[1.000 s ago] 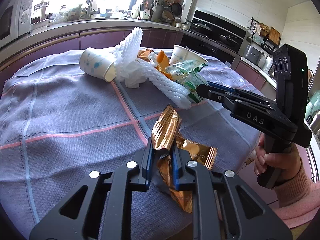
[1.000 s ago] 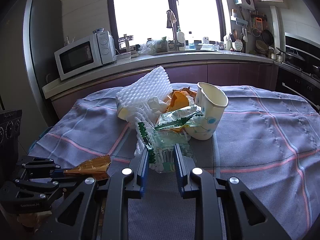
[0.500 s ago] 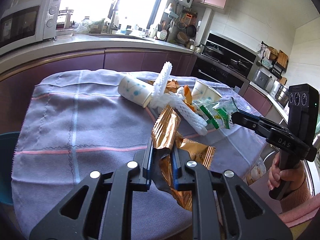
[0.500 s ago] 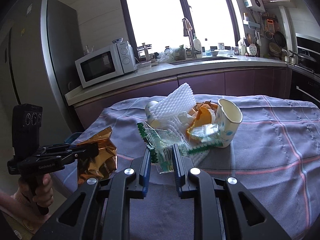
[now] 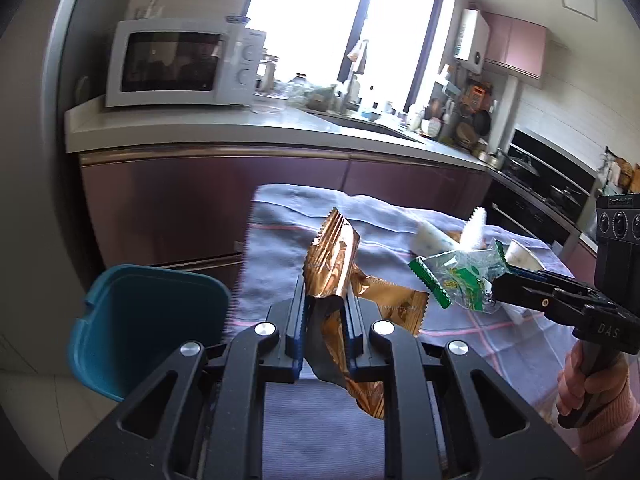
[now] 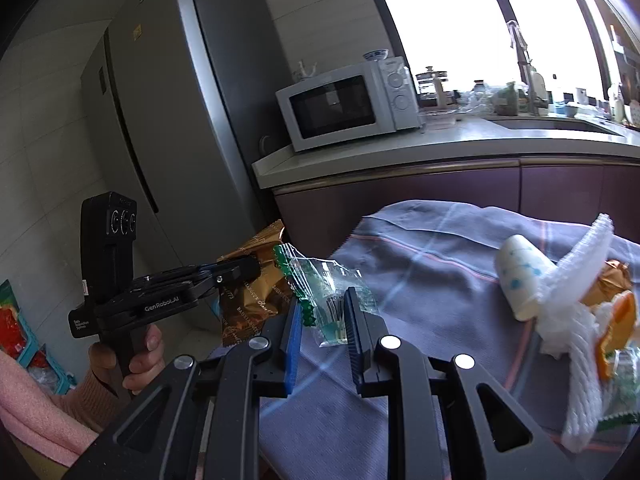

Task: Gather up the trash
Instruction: 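Carry both items to the teal bin and open both tools to drop them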

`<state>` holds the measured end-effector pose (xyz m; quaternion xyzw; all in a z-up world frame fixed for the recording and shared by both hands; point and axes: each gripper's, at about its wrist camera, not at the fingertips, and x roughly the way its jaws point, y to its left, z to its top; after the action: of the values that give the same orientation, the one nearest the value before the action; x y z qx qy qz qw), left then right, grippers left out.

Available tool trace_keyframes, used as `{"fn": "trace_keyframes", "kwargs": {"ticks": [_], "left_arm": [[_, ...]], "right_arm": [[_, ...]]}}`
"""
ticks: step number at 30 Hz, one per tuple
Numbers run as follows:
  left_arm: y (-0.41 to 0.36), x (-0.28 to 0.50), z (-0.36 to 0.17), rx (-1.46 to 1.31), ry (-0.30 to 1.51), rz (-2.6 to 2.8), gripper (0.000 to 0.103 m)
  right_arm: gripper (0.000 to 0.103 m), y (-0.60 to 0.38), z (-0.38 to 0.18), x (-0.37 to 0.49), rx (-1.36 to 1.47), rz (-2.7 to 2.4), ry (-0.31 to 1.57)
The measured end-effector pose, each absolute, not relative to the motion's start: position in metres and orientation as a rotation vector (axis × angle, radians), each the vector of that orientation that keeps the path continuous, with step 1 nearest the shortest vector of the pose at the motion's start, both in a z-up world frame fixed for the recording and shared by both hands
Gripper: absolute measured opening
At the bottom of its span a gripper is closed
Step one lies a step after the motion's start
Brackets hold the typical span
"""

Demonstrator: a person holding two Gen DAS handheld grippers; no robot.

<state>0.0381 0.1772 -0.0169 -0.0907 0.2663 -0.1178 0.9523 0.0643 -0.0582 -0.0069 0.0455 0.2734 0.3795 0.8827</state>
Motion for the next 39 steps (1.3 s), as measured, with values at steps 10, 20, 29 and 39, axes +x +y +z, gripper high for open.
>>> {"fn": "trace_keyframes", "kwargs": {"ticks": [10,20,29,39], "left_arm": [[0.276,0.060,-0.033,-0.205,0.581,0.006,0.016],[0.308,0.096,-0.070,-0.192,0.656,0.092,0.018],[0.322,0.111,-0.106,-0.215,0.730,0.121,0.027],[0.319,0.117,-0.129,-0.217,0.770,0.124,0.032]], "right_arm": [[0.019,0.049,-0.011,0.116,0.060,0.980,0.670],[0.020,0.104,-0.034,0.151,0.035,1.005,0.798],[0.024,0.127,-0.060,0.177,0.039,0.991,0.899],[0.042,0.118,-0.065,0.181,0.070,0.947,0.910]]}}
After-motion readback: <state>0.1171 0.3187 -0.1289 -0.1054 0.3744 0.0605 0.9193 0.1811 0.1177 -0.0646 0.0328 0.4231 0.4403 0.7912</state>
